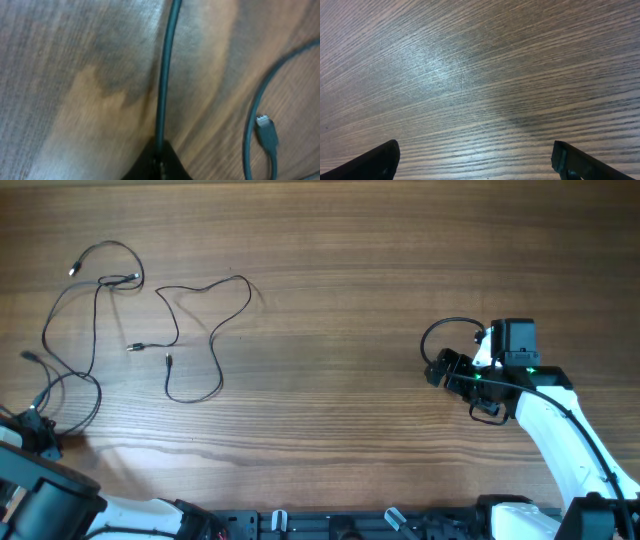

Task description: Untangle cables

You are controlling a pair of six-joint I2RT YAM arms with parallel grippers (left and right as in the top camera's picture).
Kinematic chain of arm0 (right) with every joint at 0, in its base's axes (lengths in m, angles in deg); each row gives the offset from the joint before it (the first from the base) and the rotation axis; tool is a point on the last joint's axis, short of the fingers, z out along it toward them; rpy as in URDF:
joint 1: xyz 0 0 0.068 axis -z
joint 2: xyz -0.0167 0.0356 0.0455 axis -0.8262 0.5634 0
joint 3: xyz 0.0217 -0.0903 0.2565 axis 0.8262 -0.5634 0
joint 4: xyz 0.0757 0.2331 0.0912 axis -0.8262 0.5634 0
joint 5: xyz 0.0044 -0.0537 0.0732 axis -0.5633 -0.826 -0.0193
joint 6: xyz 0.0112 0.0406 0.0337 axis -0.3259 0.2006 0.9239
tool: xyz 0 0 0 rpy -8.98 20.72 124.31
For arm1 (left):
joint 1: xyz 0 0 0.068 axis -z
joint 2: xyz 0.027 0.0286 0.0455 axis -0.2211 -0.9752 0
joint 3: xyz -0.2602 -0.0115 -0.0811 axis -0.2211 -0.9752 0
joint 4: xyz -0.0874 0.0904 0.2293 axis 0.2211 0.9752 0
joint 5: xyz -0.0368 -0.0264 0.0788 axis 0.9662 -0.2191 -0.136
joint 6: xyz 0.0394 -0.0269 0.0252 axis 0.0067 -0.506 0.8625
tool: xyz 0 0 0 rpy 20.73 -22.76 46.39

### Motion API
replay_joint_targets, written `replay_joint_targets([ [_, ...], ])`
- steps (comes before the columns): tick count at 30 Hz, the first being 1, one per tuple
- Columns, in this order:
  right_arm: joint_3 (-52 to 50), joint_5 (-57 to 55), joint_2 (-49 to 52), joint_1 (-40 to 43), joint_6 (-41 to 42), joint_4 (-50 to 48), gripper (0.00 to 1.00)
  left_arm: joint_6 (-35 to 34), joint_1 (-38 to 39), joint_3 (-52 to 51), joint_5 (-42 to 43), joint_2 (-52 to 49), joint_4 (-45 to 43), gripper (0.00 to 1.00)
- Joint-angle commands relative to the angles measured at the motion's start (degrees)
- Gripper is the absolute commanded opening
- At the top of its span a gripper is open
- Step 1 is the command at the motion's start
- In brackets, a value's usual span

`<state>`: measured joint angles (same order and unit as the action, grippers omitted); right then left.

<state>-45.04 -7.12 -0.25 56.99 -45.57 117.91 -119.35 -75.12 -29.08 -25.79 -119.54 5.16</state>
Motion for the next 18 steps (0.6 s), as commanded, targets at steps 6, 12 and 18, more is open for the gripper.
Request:
replay_joint_targets([
  [6, -0.3, -0.8, -0.5, -0.3, 0.8, -0.6, 1.0, 1.0, -1.1, -0.2, 4.3, 11.9, 3.6, 1.0],
  [12, -0.3, -0.8, -0.5, -0.3, 0.8, -0.7, 1.0, 0.8, 7.4, -0.2, 9.0, 21.2, -1.5, 1.0],
  [18, -0.3, -0.8, -0.5, -0.3, 0.7, -0.6, 1.0, -2.1, 21.2, -0.2, 13.1, 20.1, -8.6, 1.0],
])
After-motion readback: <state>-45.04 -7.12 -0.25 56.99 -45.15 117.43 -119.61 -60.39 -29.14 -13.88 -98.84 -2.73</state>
